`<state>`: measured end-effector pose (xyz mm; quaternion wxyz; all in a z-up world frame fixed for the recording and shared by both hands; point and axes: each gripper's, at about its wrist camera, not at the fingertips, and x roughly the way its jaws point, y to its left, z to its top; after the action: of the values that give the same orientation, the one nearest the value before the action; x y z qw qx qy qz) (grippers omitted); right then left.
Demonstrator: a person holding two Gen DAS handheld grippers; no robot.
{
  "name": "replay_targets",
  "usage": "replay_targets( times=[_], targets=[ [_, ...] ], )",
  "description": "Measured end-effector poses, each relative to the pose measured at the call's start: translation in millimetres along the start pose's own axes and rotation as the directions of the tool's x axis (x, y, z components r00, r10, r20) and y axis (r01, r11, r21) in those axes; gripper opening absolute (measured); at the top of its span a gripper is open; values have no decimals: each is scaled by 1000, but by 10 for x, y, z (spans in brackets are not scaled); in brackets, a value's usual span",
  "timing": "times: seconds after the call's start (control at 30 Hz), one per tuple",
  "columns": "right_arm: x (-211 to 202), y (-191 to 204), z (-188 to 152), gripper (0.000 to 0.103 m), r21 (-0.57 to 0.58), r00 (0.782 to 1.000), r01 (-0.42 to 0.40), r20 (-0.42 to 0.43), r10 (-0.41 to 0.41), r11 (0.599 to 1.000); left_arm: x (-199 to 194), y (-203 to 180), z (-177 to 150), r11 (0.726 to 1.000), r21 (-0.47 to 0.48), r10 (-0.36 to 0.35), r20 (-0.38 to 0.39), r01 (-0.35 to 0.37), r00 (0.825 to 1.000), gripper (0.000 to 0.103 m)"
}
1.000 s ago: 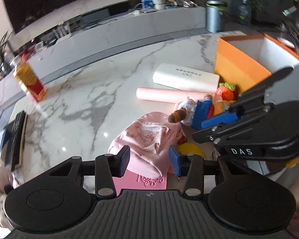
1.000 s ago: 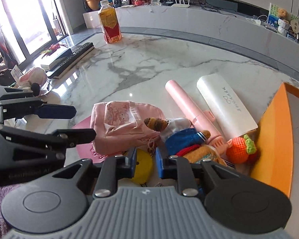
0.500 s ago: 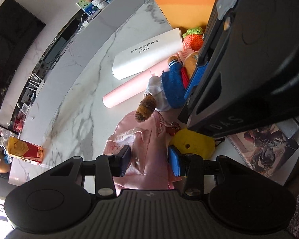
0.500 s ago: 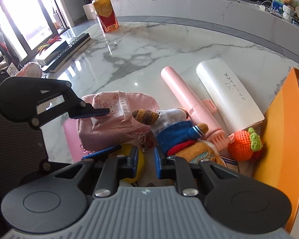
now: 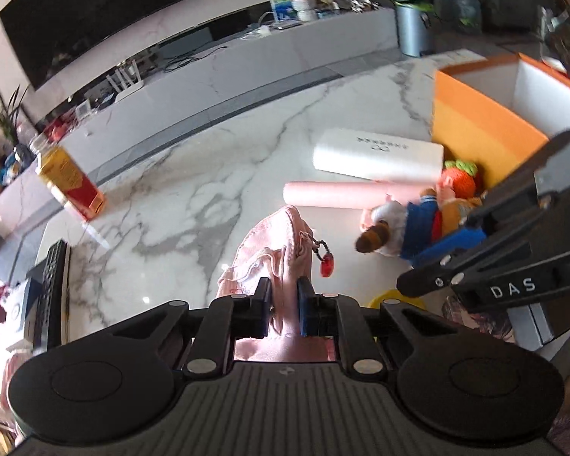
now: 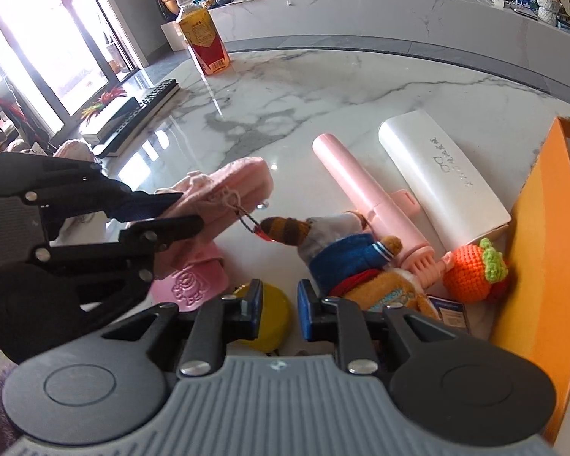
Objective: Organize objects
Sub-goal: 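Grasp the pink backpack with the left tool while the right tool grasps the pink wallet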
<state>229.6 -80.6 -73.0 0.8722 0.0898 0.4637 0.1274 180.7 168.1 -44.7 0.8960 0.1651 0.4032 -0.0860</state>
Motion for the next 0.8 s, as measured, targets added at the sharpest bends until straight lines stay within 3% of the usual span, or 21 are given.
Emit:
replay_targets(
  times=[0.13, 0.23, 0.4, 0.47, 0.6, 0.8],
  targets=[
    [130, 157, 50, 23, 37, 996, -81, -24, 82, 996, -108, 306, -159, 988, -140, 57, -19, -59, 998, 17],
    [250, 305, 98, 33, 6, 993, -110, -41, 110, 994, -135, 467, -325, 962, -265, 46, -69, -63, 997, 17],
    [549, 457, 238, 42, -93, 990, -103, -109, 93, 990, -194, 582, -684, 871, -482, 31, -133, -92, 991, 17],
    [662, 478, 300, 51, -108, 988, -102, -131, 88, 989, -186, 565, -774, 839, -536, 25, -138, -96, 990, 17],
    [807, 487, 390, 56, -114, 982, -124, -158, 106, 986, -165, 573, -820, 775, -627, 1, -128, -82, 992, 17],
    [1011, 448, 347, 62, -74, 972, -137, -203, 120, 988, -34, 626, -939, 680, -733, -92, -101, -11, 991, 17]
  ],
)
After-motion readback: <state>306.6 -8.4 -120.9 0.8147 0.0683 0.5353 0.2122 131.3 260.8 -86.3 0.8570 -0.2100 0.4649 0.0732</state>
